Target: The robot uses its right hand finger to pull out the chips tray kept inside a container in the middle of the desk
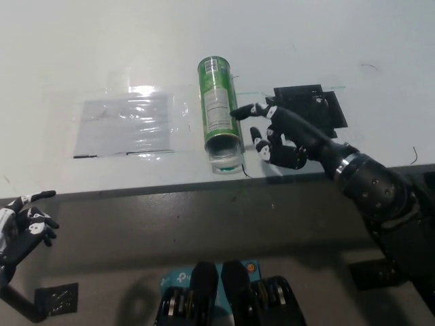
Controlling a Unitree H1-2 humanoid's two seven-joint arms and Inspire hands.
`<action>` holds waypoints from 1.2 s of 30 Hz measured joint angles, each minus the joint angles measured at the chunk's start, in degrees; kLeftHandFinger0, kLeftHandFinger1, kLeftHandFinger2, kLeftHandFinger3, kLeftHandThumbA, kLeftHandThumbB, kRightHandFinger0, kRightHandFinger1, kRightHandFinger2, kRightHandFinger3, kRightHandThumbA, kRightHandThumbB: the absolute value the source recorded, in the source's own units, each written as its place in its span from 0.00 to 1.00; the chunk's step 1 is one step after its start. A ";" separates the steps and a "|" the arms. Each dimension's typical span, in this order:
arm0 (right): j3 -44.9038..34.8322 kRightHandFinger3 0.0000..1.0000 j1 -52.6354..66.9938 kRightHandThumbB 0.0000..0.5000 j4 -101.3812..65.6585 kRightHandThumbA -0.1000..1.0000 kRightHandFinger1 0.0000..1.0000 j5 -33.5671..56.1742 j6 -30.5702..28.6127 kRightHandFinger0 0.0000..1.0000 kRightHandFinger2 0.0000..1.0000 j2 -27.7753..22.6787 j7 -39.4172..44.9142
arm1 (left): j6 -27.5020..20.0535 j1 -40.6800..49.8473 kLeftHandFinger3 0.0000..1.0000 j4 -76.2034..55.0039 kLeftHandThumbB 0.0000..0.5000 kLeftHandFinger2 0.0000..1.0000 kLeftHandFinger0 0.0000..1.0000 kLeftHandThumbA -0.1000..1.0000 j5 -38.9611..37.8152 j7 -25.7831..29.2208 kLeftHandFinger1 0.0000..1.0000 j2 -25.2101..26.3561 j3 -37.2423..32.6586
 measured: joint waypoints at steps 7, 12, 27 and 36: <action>2.70 0.80 -0.34 0.51 4.64 0.00 0.01 -2.87 -3.78 0.01 0.81 1.10 0.61 | 0.12 -0.31 0.69 0.00 0.16 0.37 0.31 0.04 0.00 -0.08 0.32 0.36 0.02; 4.04 0.82 -0.38 0.48 7.49 0.00 0.02 -4.80 -5.85 0.03 0.81 2.60 0.63 | 0.24 -1.08 0.69 -0.01 0.18 0.37 0.31 0.05 0.00 -0.20 0.32 0.56 0.02; 4.31 0.86 -0.66 0.52 10.94 0.00 0.09 -9.90 -8.90 0.11 0.81 3.14 0.46 | 0.82 -1.56 0.66 -0.04 0.18 0.35 0.30 0.04 -0.91 -0.61 0.31 0.62 0.35; 3.98 0.84 -0.43 0.46 10.42 0.00 0.22 -12.41 -9.99 0.19 0.81 2.14 0.41 | 1.16 -1.58 0.66 -0.17 0.20 0.34 0.29 0.04 -1.01 -0.95 0.30 0.67 0.54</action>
